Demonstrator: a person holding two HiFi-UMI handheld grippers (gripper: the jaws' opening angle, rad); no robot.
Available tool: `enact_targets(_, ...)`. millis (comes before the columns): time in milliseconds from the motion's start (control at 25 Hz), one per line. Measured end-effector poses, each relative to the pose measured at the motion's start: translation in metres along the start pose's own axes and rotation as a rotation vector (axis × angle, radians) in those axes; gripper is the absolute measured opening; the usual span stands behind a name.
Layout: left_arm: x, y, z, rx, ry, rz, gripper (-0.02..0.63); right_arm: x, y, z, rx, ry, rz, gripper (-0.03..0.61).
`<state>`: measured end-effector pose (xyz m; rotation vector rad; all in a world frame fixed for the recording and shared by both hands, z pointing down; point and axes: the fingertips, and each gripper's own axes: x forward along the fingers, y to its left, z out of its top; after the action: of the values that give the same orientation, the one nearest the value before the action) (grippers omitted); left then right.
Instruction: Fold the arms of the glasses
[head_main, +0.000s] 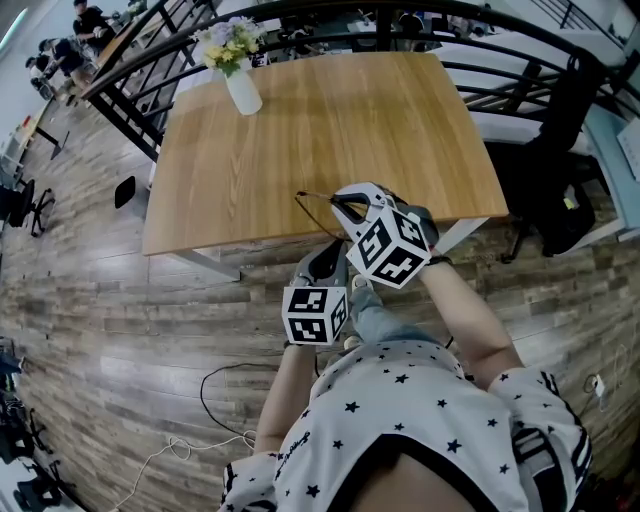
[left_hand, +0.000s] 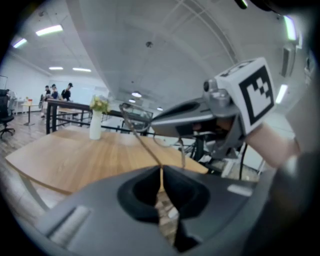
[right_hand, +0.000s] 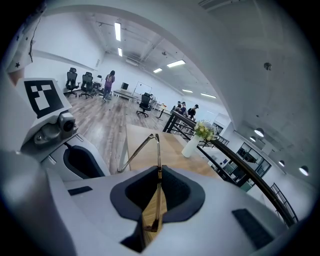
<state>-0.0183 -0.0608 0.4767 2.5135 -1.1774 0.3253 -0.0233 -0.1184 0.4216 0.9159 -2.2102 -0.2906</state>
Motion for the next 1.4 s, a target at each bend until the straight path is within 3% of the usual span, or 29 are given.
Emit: enact_targets(1400, 0.016, -0.003, 0.032, 0.054, -0.088, -0.022, 0.014, 0.007, 0.018, 0.018, 0.003, -0.029, 0.063, 0.021)
